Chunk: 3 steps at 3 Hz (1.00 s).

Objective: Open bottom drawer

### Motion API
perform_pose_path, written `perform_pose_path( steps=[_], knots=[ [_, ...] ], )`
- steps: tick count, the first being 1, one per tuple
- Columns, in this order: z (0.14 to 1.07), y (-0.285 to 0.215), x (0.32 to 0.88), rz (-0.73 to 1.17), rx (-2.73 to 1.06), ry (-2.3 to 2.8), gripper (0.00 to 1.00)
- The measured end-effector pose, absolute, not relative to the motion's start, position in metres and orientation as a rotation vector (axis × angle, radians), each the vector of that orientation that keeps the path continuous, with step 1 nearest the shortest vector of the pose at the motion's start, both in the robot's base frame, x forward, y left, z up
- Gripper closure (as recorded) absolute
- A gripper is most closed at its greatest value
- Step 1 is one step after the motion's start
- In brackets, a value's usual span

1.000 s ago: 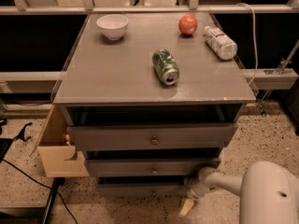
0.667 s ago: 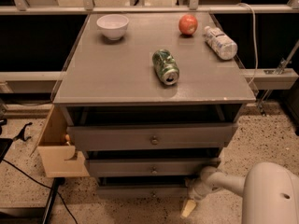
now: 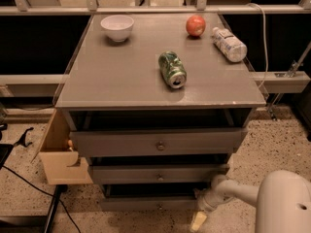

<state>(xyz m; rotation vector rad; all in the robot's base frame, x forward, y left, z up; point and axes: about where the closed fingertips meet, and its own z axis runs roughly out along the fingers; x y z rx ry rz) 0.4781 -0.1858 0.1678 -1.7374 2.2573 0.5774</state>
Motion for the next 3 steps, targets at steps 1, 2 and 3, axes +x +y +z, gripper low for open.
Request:
perform_pose_path(
  steps=[1,2,3],
  knots=[
    [0.168,-0.187,0.462,0.625,-1.745,2.278,0.00],
    [0.170,-0.187,0.448,0.675,-1.752,2.292,0.00],
    [0.175,-0.185,0.433,0.729,-1.768,2.304,0.00]
  ],
)
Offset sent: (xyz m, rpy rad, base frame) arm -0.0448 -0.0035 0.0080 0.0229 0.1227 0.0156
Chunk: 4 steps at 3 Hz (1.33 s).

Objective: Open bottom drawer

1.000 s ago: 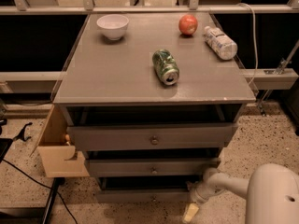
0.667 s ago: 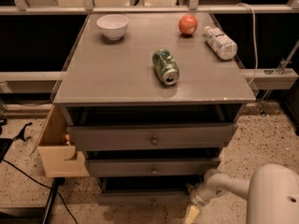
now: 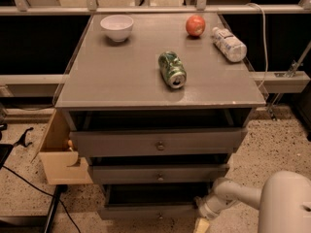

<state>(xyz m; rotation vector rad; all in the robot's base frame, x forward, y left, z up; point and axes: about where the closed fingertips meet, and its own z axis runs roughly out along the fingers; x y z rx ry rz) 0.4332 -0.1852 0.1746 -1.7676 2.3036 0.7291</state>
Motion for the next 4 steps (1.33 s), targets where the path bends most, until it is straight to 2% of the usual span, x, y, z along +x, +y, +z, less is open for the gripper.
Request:
perform_pose_path(
  steps=[4],
  knots=[
    [0.191,-0.194,0.381,0.980,-1.801,2.464,0.00]
  ],
)
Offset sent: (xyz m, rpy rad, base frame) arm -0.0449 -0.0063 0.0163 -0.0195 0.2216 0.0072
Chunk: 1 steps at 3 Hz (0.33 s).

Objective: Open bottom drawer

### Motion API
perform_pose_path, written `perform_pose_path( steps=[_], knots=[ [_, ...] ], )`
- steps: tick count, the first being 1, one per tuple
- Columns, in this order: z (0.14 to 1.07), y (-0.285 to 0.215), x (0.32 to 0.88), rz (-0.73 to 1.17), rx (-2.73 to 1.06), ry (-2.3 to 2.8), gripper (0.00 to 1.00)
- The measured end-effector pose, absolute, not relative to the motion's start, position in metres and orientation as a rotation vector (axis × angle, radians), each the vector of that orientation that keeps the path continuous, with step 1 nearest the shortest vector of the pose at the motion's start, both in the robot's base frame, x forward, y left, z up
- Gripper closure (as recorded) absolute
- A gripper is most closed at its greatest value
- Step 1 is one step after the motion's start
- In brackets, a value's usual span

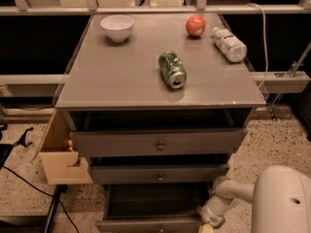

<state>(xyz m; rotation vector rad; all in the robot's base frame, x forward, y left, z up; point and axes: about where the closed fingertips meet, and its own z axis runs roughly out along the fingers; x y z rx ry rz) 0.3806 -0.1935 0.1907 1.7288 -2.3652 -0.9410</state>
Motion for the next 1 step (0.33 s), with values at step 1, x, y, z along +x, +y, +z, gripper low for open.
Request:
perform_pose_path(
  steps=[1],
  knots=[
    [0.1907,-0.1935,0.3806,-0.941,1.729,-2.365,0.00]
  ],
)
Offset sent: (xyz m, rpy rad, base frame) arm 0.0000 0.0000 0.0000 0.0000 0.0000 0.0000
